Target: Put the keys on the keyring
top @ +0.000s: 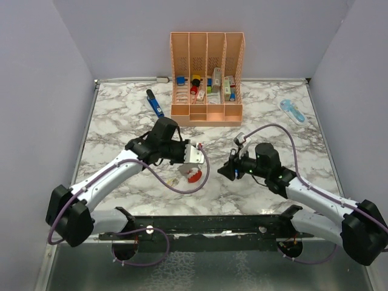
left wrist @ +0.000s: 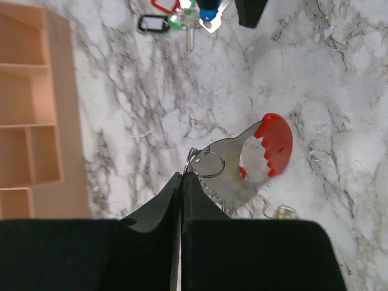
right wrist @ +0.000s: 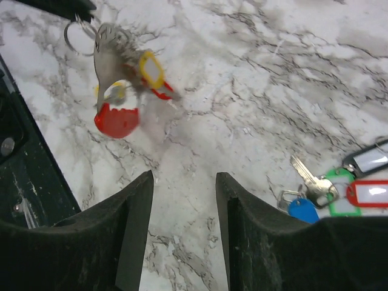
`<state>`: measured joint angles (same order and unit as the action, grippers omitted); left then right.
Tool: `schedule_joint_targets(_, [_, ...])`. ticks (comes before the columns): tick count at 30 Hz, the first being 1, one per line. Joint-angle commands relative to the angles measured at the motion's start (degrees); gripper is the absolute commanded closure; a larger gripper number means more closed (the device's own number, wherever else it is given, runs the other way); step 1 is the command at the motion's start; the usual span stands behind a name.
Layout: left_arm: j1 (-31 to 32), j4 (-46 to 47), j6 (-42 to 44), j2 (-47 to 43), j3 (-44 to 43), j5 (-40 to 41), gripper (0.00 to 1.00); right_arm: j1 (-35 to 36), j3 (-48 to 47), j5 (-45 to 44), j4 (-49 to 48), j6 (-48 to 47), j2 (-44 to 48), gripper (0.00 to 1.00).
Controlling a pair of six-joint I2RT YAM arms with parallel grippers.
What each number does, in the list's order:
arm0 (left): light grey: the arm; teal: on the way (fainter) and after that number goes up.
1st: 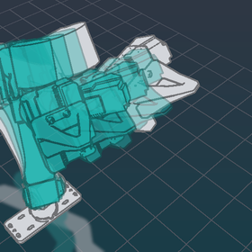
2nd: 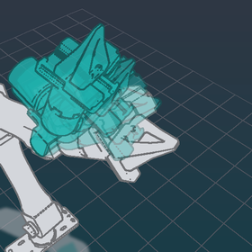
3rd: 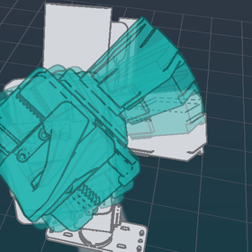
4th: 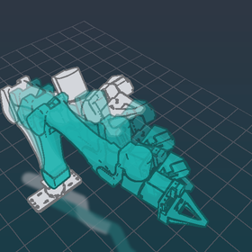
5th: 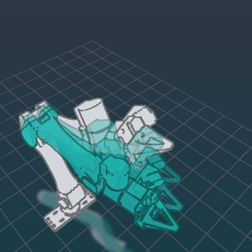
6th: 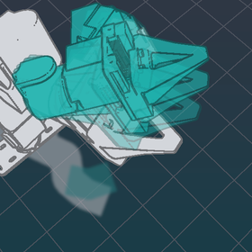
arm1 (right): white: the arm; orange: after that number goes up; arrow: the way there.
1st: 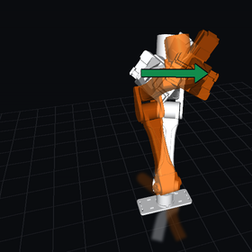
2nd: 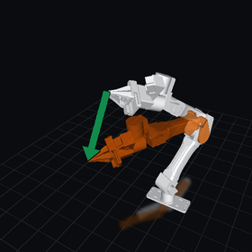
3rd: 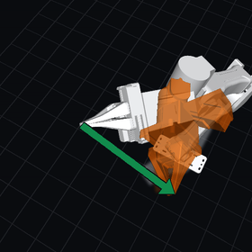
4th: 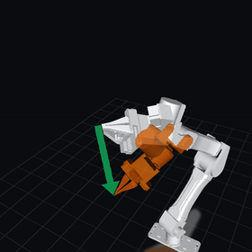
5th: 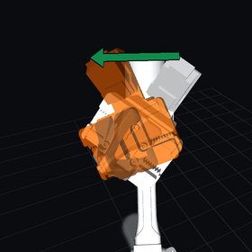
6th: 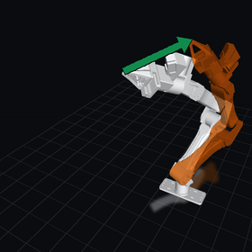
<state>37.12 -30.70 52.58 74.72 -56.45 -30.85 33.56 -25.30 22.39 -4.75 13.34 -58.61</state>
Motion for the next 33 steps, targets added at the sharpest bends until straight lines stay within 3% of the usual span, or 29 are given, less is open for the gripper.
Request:
schedule_joint_targets(1, [-0.3, 9.9, 3.3, -6.8, 3.4, -3.8, 1.00, 2.8, 2.7, 0.5, -11.0, -2.2, 2.4, 0.56])
schedule_joint_targets(8, [-0.3, 21.2, -6.3, -4.0, 6.9, -11.2, 1.00, 3.7, -0.1, -1.5, -12.0, -8.0, 3.9, 0.59])
schedule_joint_targets(14, [-0.3, 38.8, -18.1, -6.9, 15.0, -12.2, 1.00, 3.7, -6.1, -1.6, -10.6, -11.7, 2.6, 0.62])
schedule_joint_targets(20, [-0.3, 41.9, -23.4, -8.1, 16.5, -12.7, 1.00, 3.7, -8.2, 1.1, -9.8, -12.4, -0.1, 0.63])
schedule_joint_targets(33, [-0.3, 52.4, -36.0, -12.7, 23.4, -15.0, 1.00, 3.6, -7.3, 0.0, -4.2, -10.7, 4.2, 0.62])
